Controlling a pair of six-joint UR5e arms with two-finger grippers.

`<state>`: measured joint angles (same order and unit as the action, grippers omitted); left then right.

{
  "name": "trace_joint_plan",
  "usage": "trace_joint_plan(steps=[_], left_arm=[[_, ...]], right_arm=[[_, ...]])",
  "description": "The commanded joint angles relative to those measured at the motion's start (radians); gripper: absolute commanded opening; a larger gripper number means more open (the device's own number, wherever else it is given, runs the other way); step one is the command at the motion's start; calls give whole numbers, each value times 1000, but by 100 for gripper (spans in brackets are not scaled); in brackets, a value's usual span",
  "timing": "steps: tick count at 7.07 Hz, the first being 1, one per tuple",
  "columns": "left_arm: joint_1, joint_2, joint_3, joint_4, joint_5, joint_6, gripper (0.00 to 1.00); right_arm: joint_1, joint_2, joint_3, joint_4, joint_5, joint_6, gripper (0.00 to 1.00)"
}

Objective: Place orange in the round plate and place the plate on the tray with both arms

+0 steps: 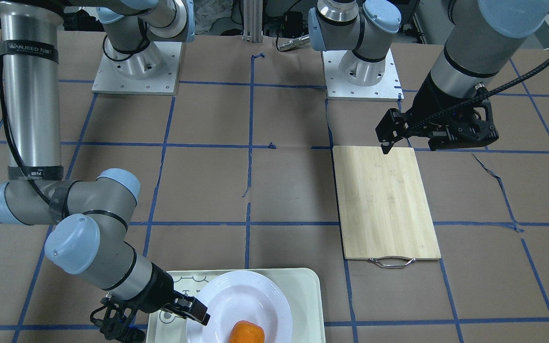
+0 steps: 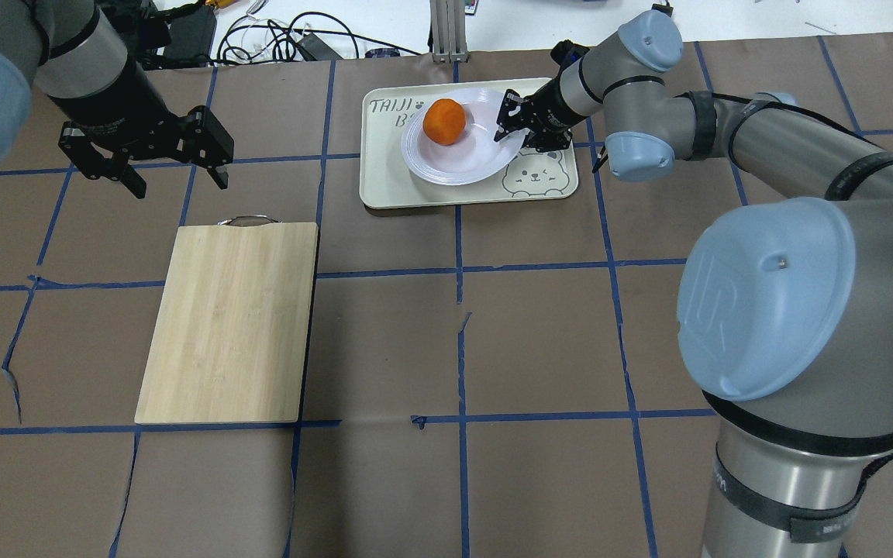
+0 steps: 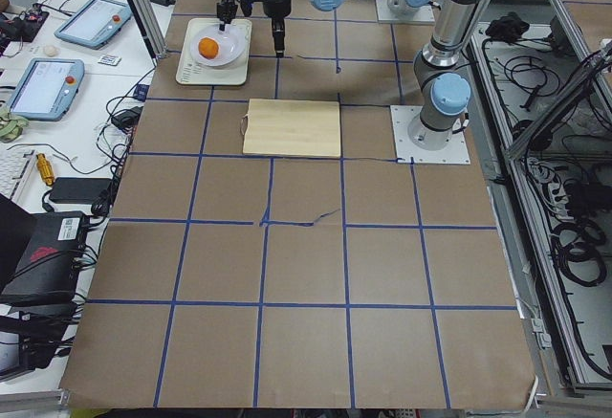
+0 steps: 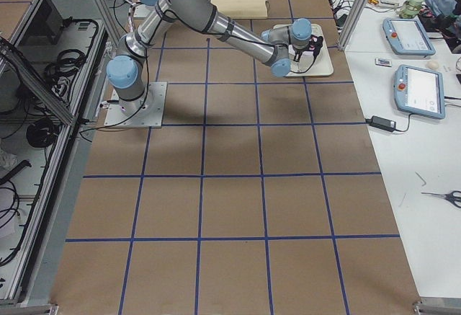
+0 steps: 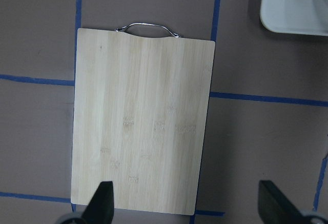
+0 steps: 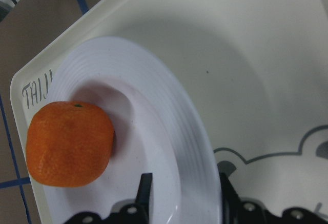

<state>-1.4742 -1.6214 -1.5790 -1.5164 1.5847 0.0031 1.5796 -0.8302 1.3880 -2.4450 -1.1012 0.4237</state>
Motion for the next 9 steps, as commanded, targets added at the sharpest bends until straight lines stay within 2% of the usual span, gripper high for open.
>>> trace_joint_plan(steps=[1, 2, 3, 5, 6, 7, 9], left_arm=[[-1, 0, 1, -1, -2, 0, 100], [-2, 0, 2, 1, -11, 0, 100], [-2, 1, 4, 1, -43, 2, 100], [-2, 8, -1, -1, -37, 11, 100], [-2, 9, -1, -1, -37, 11, 100], [-2, 9, -1, -1, -37, 11, 100], [-2, 11, -1, -1, -37, 11, 100]], right_arm=[[-1, -93, -73, 191, -182, -87, 100], [-4, -159, -108, 353, -247, -217, 100], [-9, -235, -128, 474, -332, -262, 100], [-7, -476, -110, 790, -380, -272, 100], [-3, -557, -106, 895, -432, -273, 100], [3, -579, -89, 946, -422, -334, 100], [7, -586, -57, 936, -433, -408, 100]])
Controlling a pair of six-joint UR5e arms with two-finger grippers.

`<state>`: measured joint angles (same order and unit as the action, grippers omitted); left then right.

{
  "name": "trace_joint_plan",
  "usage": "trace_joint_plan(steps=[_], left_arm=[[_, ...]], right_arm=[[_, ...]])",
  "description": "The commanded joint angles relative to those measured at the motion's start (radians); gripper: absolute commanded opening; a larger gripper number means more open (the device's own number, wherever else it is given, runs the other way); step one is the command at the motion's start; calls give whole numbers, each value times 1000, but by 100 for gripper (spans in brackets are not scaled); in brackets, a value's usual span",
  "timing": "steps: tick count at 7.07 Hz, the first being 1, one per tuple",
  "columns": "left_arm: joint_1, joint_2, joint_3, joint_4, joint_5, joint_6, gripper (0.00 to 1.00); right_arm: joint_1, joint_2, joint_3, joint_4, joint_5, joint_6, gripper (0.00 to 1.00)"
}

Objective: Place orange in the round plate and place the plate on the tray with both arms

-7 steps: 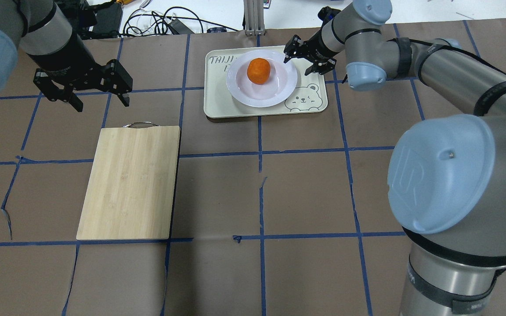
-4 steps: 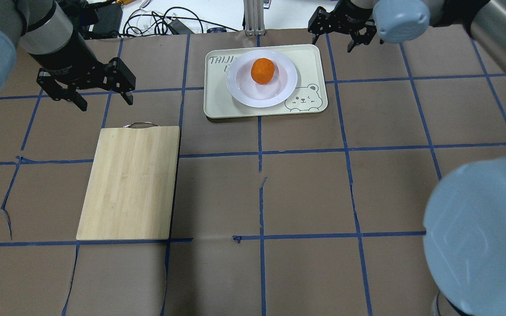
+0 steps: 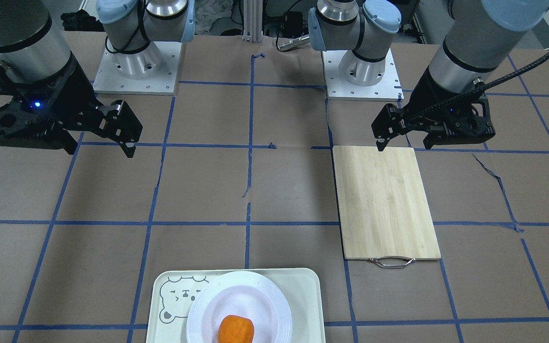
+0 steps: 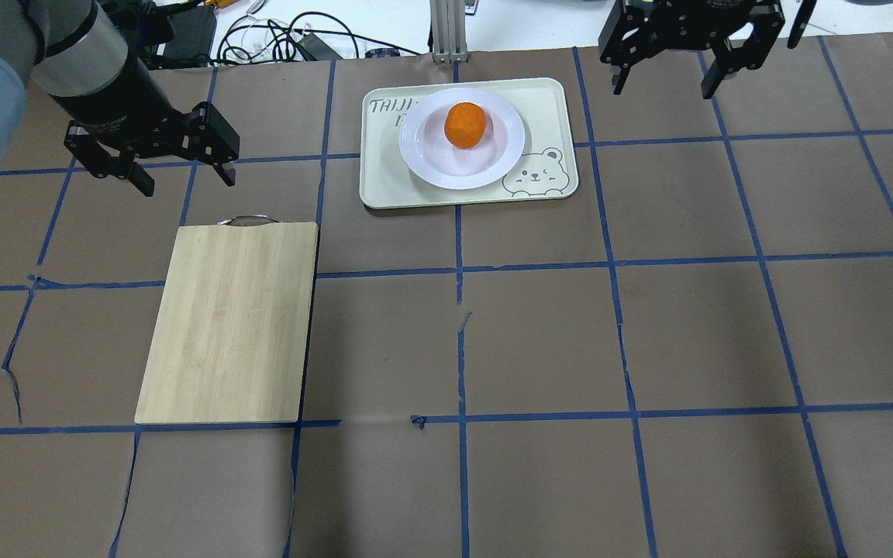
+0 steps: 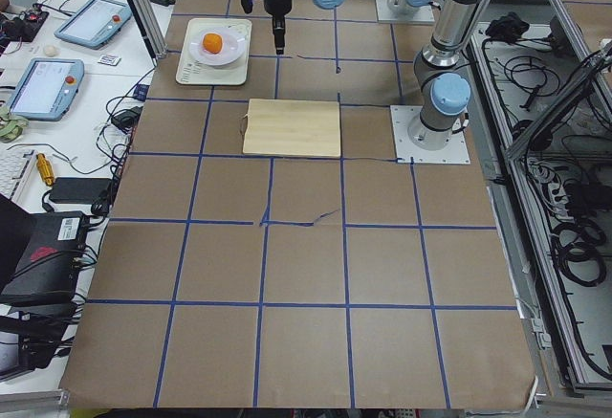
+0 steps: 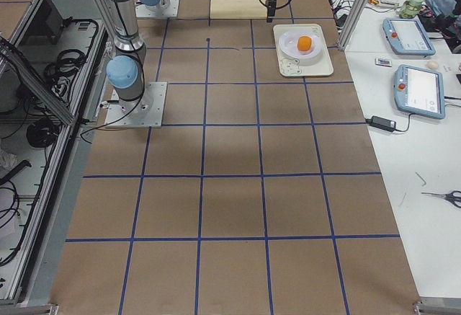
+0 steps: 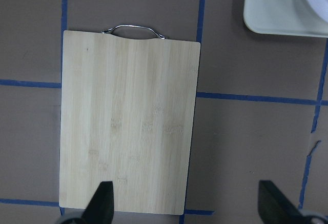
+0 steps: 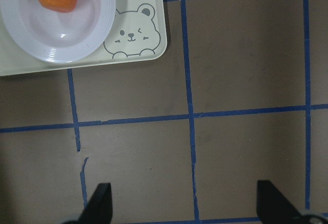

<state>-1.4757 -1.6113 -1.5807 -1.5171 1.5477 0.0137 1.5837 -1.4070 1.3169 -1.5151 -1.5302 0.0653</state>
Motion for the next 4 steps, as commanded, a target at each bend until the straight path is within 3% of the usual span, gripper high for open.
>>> trace_joint_plan(steps=[1, 4], left_arm=[[0, 1, -1, 0, 3, 0, 100], [0, 2, -1, 0, 2, 0, 100]], right_arm=[[1, -9, 15, -13, -5, -67, 100], [2, -13, 33, -40, -47, -129, 100]])
